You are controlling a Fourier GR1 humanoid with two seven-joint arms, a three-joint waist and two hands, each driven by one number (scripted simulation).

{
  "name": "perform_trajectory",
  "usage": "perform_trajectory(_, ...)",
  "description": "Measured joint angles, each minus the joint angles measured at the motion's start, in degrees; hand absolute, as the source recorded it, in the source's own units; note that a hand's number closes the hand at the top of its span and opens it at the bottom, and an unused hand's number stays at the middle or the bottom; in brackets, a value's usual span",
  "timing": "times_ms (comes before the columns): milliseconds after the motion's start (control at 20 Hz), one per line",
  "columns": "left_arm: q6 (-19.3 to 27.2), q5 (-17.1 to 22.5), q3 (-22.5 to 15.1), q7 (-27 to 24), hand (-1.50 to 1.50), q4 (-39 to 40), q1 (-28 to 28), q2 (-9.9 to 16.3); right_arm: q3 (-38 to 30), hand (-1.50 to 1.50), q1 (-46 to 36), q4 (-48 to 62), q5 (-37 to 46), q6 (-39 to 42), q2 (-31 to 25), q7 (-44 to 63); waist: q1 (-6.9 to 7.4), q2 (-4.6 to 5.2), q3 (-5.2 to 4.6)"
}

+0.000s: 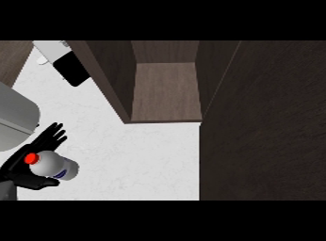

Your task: Pick up the bottled water, place it into the cabinet and close the cabinet

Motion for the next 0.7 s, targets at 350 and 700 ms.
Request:
perform_trajectory(350, 2.3, -1.3, -2.8, -3.5, -1.50, 5.3, -2.0, -1.0, 1.3, -1.50, -0.7, 0.9, 1.2, -0.4, 0.6, -0.1, -0.04, 0.06, -0.02)
perform_trajectory(700, 0.8, 0.2, -4.0, -3.1, -1.50, 9.2, -3.6, -1.5, 1.9, -1.50, -1.3, 1.3, 1.6, -1.0, 1.1, 0.0, -0.08, 0.11, -0.05)
